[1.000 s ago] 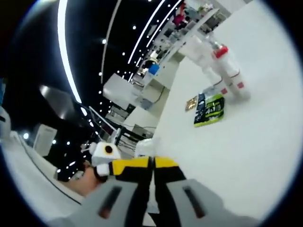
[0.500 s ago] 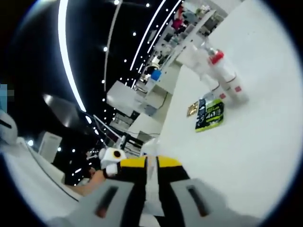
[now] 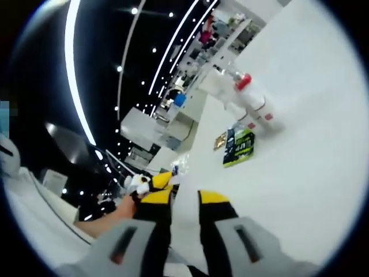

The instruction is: Arrange the skincare products in the storage area until every visible bottle or jar stands upright without overlapping.

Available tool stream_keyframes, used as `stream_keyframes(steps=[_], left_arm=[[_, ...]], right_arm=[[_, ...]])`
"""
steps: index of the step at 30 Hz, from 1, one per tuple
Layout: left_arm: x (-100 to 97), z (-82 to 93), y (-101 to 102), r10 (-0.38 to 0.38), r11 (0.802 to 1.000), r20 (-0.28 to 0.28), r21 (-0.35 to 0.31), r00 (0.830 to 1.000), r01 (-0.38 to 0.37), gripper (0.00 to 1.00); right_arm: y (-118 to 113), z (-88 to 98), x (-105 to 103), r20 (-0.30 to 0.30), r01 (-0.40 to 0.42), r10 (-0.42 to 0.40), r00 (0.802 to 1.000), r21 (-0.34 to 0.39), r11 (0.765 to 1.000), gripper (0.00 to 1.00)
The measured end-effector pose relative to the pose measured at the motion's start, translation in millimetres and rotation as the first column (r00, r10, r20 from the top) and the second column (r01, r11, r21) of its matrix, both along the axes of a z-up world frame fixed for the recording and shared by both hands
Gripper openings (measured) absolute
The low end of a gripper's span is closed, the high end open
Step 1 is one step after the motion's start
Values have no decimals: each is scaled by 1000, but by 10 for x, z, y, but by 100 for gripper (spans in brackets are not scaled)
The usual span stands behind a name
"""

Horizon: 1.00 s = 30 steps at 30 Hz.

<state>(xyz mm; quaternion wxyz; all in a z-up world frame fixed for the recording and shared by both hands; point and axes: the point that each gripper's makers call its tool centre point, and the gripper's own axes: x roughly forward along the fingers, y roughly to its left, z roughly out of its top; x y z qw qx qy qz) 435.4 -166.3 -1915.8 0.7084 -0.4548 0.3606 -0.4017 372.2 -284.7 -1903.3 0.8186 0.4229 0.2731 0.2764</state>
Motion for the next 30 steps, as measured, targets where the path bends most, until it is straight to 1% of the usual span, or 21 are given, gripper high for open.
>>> stream_keyframes(steps=[4,5,8,9,10,13,16,20,22,25,28,30], left_arm=[[177,-63,101,12,1000,-3,25,1000,-12,0],[254,-90,155,22,999,-1,41,1000,-22,0],[384,-130,225,32,998,-9,56,999,-31,0],[404,-135,232,31,998,-9,57,999,-31,0],[496,-163,264,34,997,-9,66,999,-33,0],[635,-222,307,44,996,-19,74,999,-43,0],[740,-305,335,39,994,-24,102,999,-36,0],[854,-385,374,40,992,-35,117,999,-36,0],[928,-438,404,49,992,-48,118,998,-43,0],[984,-535,426,48,990,-67,136,997,-38,0],[1050,-653,448,50,987,-88,154,995,-36,0],[1122,-730,485,55,987,-99,154,994,-40,0]], right_arm=[[-37,-8,15,-12,15,-15,1000,0,1000,17],[-43,-6,23,-14,18,-18,1000,-4,1000,18],[-40,8,38,-12,22,-22,1000,-22,1000,20],[-28,16,41,-11,20,-20,1000,-29,999,21],[-26,14,40,-10,18,-19,1000,-32,999,21],[18,4,6,-2,-14,14,1000,-57,998,22],[16,-34,-14,0,-33,33,999,-104,994,27],[-22,-53,-1,8,-34,36,999,-156,987,33],[-38,-78,2,4,-36,37,999,-175,984,38],[-62,-118,8,-5,-33,33,999,-198,980,46],[-83,-132,6,-14,-29,27,1000,-197,980,47],[-107,-138,3,-19,-27,24,1000,-201,979,48]])
